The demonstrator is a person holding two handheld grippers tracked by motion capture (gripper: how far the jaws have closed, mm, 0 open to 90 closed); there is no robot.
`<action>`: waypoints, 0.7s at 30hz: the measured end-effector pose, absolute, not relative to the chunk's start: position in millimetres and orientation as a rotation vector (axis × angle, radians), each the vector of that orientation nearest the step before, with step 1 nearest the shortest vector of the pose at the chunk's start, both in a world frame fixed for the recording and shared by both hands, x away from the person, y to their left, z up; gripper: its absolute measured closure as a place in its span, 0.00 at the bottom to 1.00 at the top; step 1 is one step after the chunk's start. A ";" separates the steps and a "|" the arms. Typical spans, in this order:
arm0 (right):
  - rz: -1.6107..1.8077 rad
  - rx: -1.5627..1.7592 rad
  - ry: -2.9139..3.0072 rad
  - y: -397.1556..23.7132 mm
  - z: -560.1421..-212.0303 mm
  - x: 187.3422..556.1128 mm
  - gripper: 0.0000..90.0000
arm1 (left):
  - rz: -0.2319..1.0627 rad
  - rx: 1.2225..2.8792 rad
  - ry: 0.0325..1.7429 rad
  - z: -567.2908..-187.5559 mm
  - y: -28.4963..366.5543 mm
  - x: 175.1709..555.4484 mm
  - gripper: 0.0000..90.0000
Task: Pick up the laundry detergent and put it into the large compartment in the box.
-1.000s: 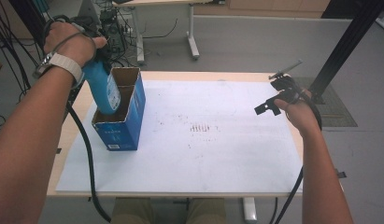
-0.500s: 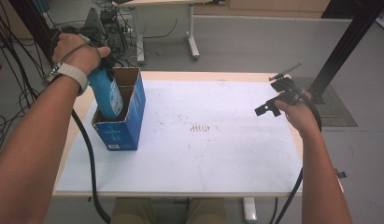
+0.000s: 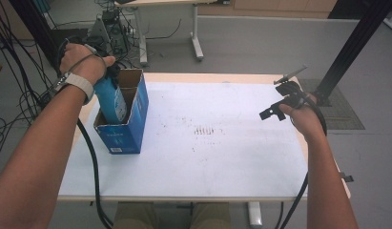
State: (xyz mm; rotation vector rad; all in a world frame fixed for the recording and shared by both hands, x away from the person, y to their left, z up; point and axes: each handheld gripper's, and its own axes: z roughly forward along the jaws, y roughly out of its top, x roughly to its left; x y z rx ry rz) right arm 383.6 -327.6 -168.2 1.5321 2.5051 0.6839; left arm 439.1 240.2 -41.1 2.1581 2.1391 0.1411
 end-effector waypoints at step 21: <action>0.669 1.549 2.521 -328.0 -179.1 389.6 0.06 | 0.139 2.198 2.117 -85.5 239.6 448.3 0.43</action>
